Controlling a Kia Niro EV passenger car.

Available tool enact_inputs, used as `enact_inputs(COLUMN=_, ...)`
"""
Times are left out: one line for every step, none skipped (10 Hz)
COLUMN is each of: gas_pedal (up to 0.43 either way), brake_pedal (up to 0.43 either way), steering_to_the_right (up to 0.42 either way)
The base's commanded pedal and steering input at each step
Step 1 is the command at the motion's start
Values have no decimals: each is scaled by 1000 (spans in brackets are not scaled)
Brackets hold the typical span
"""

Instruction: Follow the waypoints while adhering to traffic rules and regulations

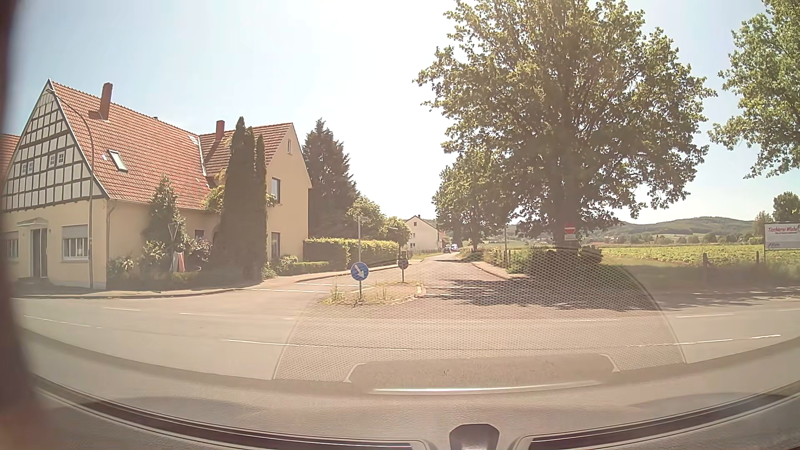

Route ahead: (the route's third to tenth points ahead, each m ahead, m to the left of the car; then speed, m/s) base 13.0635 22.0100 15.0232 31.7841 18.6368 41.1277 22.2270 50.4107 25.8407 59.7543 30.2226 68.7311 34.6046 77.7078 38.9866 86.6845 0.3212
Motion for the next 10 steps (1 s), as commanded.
enact_inputs(gas_pedal=0, brake_pedal=12, steering_to_the_right=-182)
enact_inputs(gas_pedal=0, brake_pedal=6, steering_to_the_right=-182)
enact_inputs(gas_pedal=0, brake_pedal=6, steering_to_the_right=-182)
enact_inputs(gas_pedal=0, brake_pedal=6, steering_to_the_right=-182)
enact_inputs(gas_pedal=0, brake_pedal=6, steering_to_the_right=-182)
enact_inputs(gas_pedal=0, brake_pedal=6, steering_to_the_right=-182)
enact_inputs(gas_pedal=0, brake_pedal=6, steering_to_the_right=-182)
enact_inputs(gas_pedal=0, brake_pedal=6, steering_to_the_right=-182)
enact_inputs(gas_pedal=0, brake_pedal=6, steering_to_the_right=-182)
enact_inputs(gas_pedal=0, brake_pedal=6, steering_to_the_right=-182)
